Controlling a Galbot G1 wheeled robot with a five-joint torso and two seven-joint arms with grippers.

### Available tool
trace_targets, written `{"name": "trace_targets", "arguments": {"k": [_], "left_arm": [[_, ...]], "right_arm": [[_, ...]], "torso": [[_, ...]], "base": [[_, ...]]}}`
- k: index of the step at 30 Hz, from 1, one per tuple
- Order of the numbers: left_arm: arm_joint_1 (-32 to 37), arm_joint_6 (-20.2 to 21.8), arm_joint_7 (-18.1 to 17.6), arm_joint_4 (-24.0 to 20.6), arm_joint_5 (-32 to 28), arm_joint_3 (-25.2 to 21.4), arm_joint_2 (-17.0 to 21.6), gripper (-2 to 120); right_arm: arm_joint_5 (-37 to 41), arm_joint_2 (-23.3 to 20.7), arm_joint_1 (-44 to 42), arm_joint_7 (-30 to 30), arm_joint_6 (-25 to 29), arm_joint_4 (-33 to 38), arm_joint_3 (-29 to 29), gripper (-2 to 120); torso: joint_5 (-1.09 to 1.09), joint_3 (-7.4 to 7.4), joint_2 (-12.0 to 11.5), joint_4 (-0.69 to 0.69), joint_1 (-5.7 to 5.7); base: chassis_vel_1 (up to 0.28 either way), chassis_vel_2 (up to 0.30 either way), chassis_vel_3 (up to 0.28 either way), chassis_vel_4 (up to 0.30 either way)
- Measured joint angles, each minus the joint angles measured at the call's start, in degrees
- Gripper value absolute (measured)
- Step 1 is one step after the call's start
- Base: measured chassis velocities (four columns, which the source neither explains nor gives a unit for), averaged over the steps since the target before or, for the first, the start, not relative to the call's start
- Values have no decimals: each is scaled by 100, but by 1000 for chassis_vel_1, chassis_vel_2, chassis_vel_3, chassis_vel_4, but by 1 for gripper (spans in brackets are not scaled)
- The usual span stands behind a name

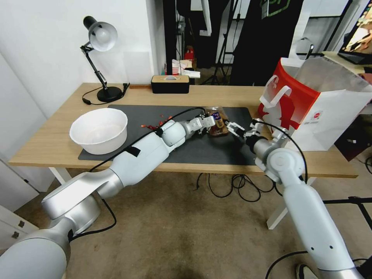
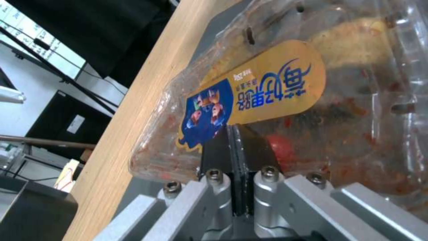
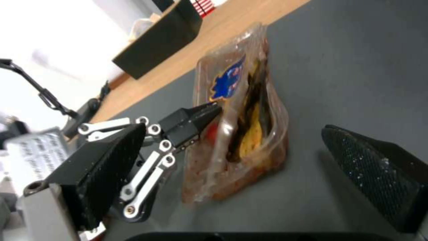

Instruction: Close the disposable takeout box, then place it into the delivery bag.

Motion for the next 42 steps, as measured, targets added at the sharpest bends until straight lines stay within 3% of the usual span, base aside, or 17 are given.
{"name": "trace_targets", "arguments": {"k": [25, 33, 36, 39, 42], "left_arm": [[-21, 11, 4, -26, -51, 37, 54, 0], [-19, 24, 2, -37, -174, 33, 69, 0], [-9, 27, 0, -49, -196, 30, 90, 0], [0, 28, -2, -57, -203, 23, 98, 0], [56, 30, -13, -89, -250, 3, 132, 0]], "right_arm": [[-150, 73, 253, -202, 115, -462, -246, 97], [-172, 87, 290, -295, 132, -541, -282, 71], [-207, 98, 287, -310, 133, -569, -288, 56], [-214, 106, 286, -311, 133, -574, -288, 51], [-255, 160, 276, -316, 136, -605, -290, 26]], "torso": [[0, 0, 0, 0, 1], [0, 0, 0, 0, 0], [0, 0, 0, -1, 0], [0, 0, 0, -1, 1], [0, -2, 1, 1, 0]], "base": [[0, 0, 0, 0], [0, 0, 0, 0], [0, 0, 0, 0], [0, 0, 0, 0], [0, 0, 0, 0]]}}
